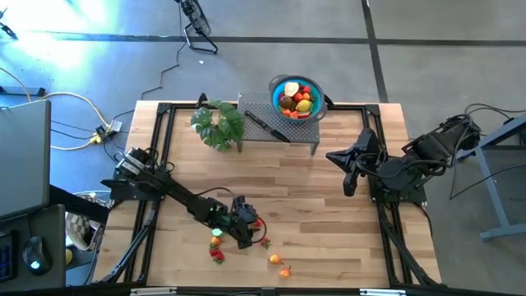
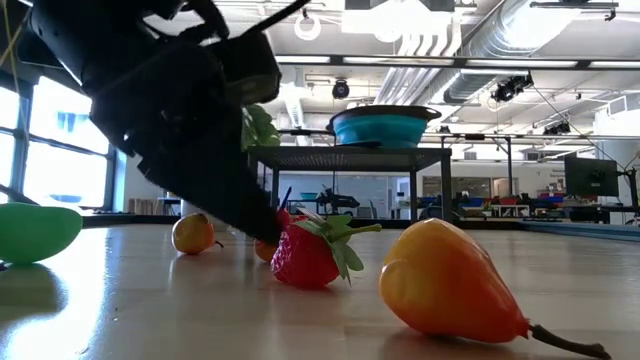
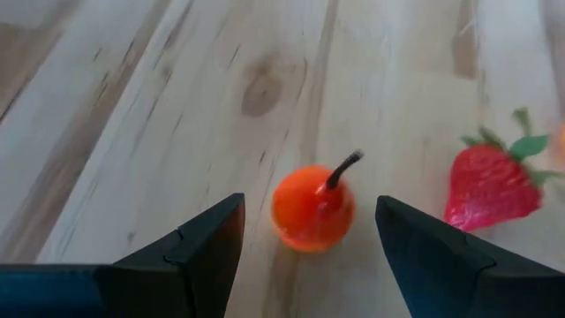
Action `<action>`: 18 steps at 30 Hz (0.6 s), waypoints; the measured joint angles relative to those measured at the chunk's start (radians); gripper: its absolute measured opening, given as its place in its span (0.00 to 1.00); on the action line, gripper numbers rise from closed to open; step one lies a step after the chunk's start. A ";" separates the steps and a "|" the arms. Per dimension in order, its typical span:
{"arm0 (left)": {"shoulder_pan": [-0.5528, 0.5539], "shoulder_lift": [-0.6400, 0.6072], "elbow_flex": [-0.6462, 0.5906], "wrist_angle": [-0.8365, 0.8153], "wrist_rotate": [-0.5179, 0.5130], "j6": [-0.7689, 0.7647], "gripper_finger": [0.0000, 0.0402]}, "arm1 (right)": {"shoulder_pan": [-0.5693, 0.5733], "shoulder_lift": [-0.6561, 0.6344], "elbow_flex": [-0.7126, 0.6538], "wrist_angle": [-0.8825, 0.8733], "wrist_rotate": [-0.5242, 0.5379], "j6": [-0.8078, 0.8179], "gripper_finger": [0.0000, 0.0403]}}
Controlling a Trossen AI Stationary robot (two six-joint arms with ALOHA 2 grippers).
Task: Pick & Place Fruit
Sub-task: Put the yellow pear in the blue bowl on the shelf
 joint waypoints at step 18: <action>-0.003 0.025 0.001 0.010 0.020 -0.037 0.62 | 0.001 0.000 0.000 -0.018 -0.004 0.008 0.01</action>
